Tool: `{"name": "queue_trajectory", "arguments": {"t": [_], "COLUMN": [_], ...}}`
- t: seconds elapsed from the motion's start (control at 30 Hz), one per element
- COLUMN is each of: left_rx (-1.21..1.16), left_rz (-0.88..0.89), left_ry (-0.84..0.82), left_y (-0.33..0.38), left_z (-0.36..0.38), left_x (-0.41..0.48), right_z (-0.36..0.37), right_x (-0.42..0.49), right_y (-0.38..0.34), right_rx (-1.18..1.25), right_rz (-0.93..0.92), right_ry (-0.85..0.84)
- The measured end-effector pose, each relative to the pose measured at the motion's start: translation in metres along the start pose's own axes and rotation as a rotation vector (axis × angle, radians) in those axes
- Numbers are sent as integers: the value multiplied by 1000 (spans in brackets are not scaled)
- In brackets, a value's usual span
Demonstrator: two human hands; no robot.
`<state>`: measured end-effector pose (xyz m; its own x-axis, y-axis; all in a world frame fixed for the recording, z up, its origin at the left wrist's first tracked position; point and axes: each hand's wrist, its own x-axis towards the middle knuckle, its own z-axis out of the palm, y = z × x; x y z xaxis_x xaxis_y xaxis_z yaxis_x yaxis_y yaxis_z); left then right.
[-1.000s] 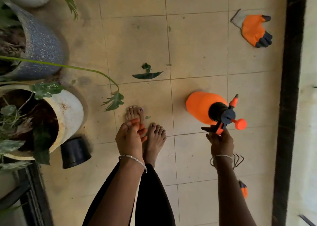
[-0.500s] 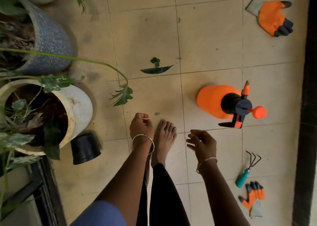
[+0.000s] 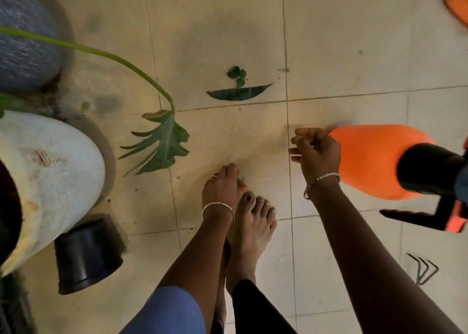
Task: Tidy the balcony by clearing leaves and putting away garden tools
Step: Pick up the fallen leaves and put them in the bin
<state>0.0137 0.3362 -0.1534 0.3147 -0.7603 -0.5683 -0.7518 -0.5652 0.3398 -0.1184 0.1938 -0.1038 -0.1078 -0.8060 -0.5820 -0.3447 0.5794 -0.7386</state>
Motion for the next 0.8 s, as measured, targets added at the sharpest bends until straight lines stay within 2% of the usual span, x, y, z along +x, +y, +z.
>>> {"name": "queue_trajectory", "arguments": {"t": [0.17,0.27,0.4,0.53,0.6,0.7,0.8], "left_rx": [268,274,45,-295,-375,-442,-395], "left_rz": [180,237,54,-17,-37,-31,9], "left_ry": [54,52,38,250,302,252,92], "left_y": [-2,-5,-15,-38,-47,-44,-34], "left_z": [11,12,-10,-31,-36,-35,-26], "left_x": [4,5,14,17,19,15,9], "right_z": [20,36,75,116,127,129,125], "right_x": [25,37,63,86,95,103,97], "right_y": [-10,-23,-48,-67,-66,-58,-41], "right_rx": [-39,-294,-627,-911,-1073,-1114,-1050], "right_rz": [-41,-201,-433,-567,-628,-673,-691], "right_ry": [32,-39,-248,-395,-417,-426,-395]}}
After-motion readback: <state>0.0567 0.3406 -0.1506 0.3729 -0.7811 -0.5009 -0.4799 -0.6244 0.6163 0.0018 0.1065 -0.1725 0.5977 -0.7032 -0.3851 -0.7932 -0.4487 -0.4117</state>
